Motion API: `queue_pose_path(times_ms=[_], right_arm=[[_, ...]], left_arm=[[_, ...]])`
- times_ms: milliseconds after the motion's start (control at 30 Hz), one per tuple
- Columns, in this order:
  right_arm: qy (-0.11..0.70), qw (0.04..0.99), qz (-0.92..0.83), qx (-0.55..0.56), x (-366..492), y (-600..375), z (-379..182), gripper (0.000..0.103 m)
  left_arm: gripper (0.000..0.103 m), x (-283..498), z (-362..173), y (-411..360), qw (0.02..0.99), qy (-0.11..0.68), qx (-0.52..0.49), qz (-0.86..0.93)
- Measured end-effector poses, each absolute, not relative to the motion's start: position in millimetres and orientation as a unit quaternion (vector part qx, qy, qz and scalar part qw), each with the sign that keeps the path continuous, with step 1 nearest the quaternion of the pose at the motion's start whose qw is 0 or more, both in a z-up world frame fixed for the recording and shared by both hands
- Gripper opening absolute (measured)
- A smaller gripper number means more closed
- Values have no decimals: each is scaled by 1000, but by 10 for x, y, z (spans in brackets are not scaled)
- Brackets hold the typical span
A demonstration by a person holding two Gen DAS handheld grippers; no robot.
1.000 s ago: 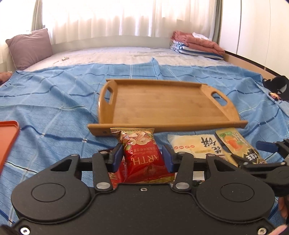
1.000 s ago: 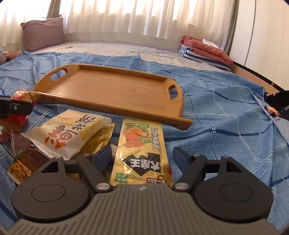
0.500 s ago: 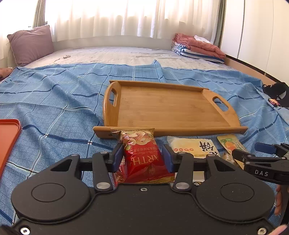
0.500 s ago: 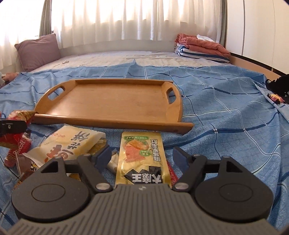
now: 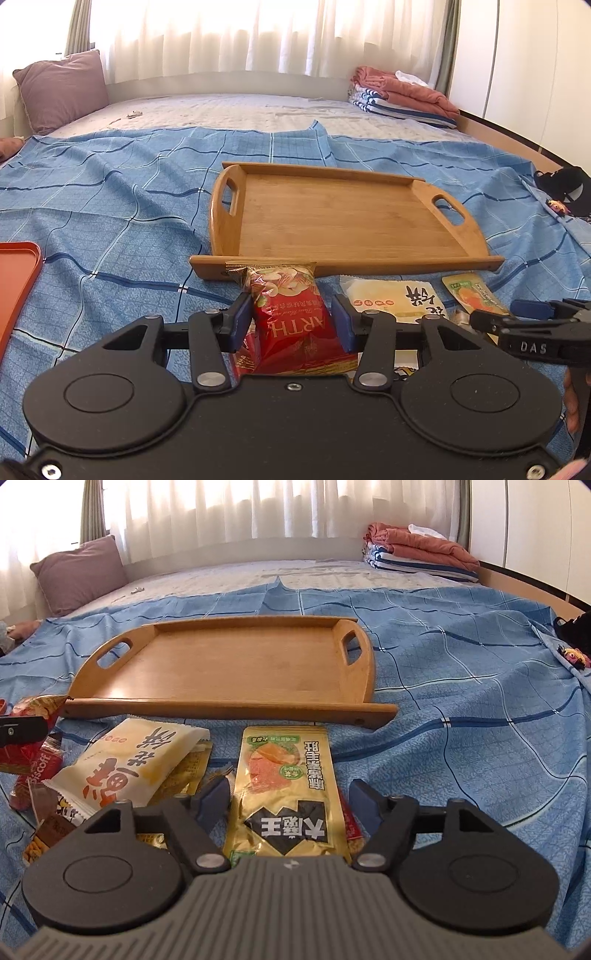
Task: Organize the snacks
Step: 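Carry the chip bag with the left gripper while the right carries the jerky pouch onto the tray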
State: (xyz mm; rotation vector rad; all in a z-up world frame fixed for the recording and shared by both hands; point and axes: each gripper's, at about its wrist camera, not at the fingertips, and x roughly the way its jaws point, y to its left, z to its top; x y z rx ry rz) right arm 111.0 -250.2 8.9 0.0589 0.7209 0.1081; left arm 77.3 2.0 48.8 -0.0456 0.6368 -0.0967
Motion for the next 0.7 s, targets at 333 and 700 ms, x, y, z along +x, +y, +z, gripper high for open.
queue_pose_path(times_ms=[333,700], right_arm=[[352,935,39,34,1145,-2581,227,54],[420,905,66,1,1566,-2342,87,81]], left_arm=[[45,794,493,67,946,318,-34,-52],[45,789,507,62,944,322,-37,-54]])
